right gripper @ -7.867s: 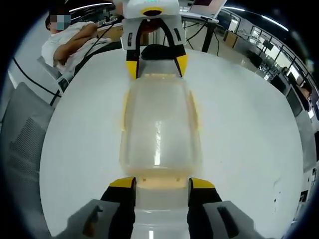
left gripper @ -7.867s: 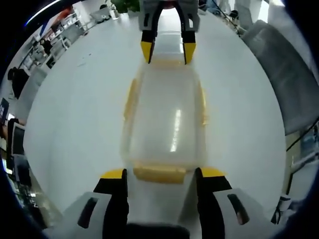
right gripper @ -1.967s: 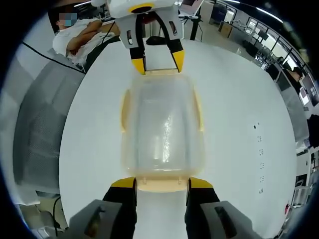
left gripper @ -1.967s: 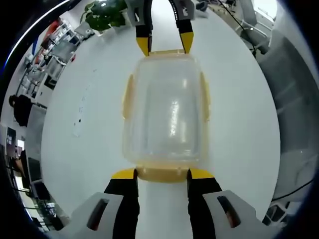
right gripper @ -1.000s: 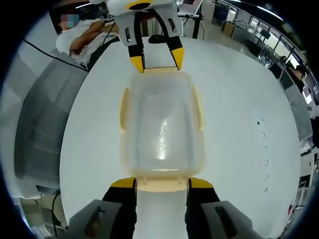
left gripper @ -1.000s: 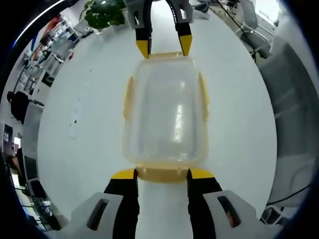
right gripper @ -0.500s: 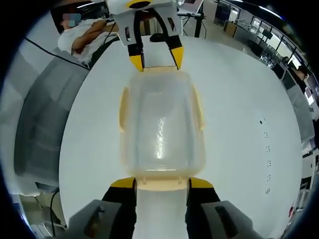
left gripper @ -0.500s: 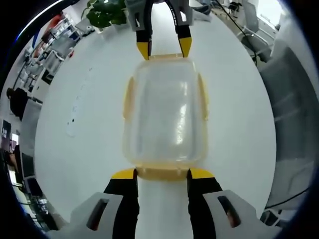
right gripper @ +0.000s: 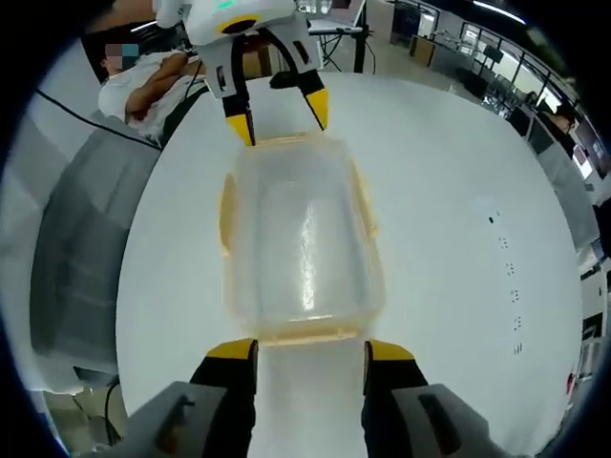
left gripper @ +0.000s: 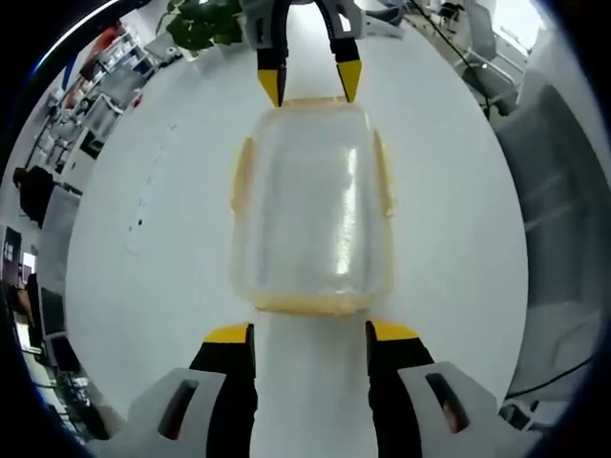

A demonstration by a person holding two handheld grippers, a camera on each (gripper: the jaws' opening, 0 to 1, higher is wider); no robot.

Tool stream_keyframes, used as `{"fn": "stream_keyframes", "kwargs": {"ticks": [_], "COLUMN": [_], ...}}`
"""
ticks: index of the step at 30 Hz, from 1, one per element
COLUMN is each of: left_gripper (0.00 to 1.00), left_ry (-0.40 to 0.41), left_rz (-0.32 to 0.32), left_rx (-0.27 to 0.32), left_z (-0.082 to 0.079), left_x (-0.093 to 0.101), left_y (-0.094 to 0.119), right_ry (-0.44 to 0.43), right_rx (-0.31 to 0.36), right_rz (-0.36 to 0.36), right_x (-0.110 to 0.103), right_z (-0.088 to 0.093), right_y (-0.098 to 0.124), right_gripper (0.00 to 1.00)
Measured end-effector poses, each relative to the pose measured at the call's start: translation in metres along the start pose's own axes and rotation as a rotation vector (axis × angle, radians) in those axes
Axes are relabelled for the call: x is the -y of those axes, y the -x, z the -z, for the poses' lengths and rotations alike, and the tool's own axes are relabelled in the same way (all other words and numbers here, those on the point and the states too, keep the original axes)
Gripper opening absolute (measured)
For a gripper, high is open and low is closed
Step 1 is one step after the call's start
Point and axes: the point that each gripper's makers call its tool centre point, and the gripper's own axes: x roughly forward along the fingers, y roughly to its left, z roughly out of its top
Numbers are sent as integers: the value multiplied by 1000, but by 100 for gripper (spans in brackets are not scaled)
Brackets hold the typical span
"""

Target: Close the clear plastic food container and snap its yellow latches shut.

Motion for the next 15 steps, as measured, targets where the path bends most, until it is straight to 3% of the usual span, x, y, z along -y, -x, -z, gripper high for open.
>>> {"fn": "stream_keyframes", "kwargs": {"ticks": [7, 10, 13, 15], "left_gripper": [42, 42, 42, 43], "left_ry": [129, 34, 122, 136], "left_rz": [-40, -78, -77, -85], "left_rx": [88, 108, 114, 119], "left_z": [-14, -23, -25, -25], "left_x": [-11, -13, -12, -14], "left_y": [14, 19, 17, 16], "right_ry": [-61, -93, -147, -192], "right_rx": [59, 99, 139, 155], "right_rz": [20, 34, 49, 56], "right_x": [2, 2, 3, 4], "right_z": [-3, -7, -13, -15], "right_y": [14, 16, 17, 16], "right_gripper": [44, 42, 42, 43]}}
